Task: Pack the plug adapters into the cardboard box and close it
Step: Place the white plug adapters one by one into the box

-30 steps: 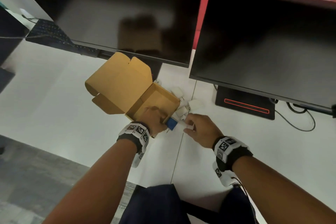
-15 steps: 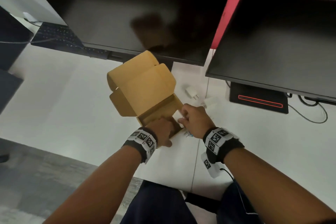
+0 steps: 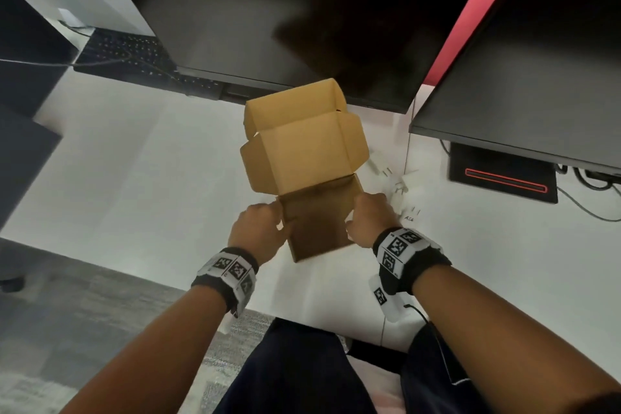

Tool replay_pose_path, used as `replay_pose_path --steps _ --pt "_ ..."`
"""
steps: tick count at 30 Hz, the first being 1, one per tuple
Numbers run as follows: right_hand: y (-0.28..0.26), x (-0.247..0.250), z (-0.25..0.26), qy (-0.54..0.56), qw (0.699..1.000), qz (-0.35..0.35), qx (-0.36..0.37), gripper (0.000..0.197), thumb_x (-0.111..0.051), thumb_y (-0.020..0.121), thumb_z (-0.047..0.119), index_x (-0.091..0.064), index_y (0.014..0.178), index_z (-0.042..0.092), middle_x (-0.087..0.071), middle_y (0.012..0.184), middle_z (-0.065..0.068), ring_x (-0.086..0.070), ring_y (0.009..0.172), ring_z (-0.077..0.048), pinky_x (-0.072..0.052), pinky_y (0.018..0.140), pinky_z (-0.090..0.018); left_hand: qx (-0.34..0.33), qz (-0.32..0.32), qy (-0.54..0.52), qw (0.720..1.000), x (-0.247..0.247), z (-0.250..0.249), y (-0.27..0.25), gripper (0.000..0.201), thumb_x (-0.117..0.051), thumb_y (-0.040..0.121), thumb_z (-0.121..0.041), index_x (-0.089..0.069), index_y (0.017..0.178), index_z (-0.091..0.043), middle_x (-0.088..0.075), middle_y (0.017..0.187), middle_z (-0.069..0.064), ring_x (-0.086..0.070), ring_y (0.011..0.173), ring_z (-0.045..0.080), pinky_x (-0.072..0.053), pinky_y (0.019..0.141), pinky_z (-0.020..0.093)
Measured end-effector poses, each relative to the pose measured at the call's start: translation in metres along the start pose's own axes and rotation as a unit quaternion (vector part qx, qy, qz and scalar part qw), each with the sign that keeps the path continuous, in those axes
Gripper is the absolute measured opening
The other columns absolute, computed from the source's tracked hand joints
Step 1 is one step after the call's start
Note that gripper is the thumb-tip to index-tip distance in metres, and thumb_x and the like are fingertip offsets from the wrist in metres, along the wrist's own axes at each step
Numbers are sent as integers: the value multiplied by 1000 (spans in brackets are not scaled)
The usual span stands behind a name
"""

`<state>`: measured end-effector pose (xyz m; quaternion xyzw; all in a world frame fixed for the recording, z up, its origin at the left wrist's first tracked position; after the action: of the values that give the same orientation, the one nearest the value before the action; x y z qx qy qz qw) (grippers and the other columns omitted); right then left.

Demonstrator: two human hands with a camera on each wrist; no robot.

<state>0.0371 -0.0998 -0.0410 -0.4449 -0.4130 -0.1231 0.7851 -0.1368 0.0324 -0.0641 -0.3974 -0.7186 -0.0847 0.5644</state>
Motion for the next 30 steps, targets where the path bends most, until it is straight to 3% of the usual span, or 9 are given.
replay_pose_path --steps 2,4,7,9,12,16,21,25,30 --pt "-4 -5 2 4 1000 3 0 13 -61 87 6 -51 79 10 -60 114 -18 -66 97 -35 -59 80 -37 69 28 -83 994 -8 11 5 33 -65 94 -50 -52 99 -20 -70 85 4 -61 82 25 -50 71 35" --pt "-7 -10 2 -1 1000 6 -13 9 -60 87 5 -54 83 9 -60 114 -18 -66 98 -36 -59 80 -38 106 58 -192 974 -15 13 11 36 -64 94 -40 -52 123 -21 -76 82 5 -72 78 22 -60 74 37" --pt "-11 -15 -4 -10 1000 3 -22 15 -60 90 7 -61 105 7 -58 116 -15 -64 104 -33 -56 86 -41 55 80 -226 969 -14 1 23 57 -59 98 -27 -37 150 -34 -77 78 7 -76 65 21 -64 69 35" --pt "-14 -17 -6 -1 1000 -15 -12 13 -57 93 8 -59 105 10 -58 105 -9 -62 98 -30 -54 81 -39 31 108 -237 965 -12 -12 33 59 -59 101 -29 -36 154 -37 -76 95 10 -77 71 26 -66 68 38" --pt "-10 -20 -4 51 997 -53 7 5 -62 94 16 -58 95 15 -58 92 -5 -63 90 -26 -52 75 -36 36 168 -264 949 -15 -29 49 49 -59 103 -35 -46 150 -33 -74 107 10 -77 83 29 -68 69 40" --pt "8 -22 -12 105 993 -45 2 15 -68 90 21 -56 93 13 -65 99 -11 -65 92 -27 -50 75 -31 72 228 -323 916 -19 -44 65 41 -58 103 -39 -52 142 -27 -75 108 10 -78 89 29 -67 75 51" --pt "22 -29 -40 199 977 -42 -61 23 -75 86 29 -68 105 18 -65 96 5 -59 87 -15 -42 76 -25 118 287 -386 869 -19 -54 71 36 -59 104 -32 -51 137 -21 -71 116 7 -75 94 26 -66 73 49" --pt "31 -30 -26 192 980 -41 -10 23 -68 89 18 -67 111 18 -65 102 6 -60 91 -14 -43 74 -21 130 302 -359 874 -17 -63 73 15 -56 104 -24 -58 118 -19 -74 107 10 -74 96 28 -65 79 55" --pt "33 -35 -1 193 980 -8 49 26 -57 90 3 -65 113 13 -68 104 -2 -64 97 -22 -55 84 -30 122 263 -301 908 -20 -64 79 27 -68 87 -32 -69 111 -21 -79 107 9 -79 92 29 -67 64 50"
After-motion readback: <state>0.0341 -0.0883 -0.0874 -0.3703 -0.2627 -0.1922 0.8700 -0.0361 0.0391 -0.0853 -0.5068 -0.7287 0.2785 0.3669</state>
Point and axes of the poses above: each hand's wrist, its own y-axis towards the middle knuckle, its own x-axis out of the back of the hand, z = x × y, the point moved 5 cm from there along y, towards the middle knuckle
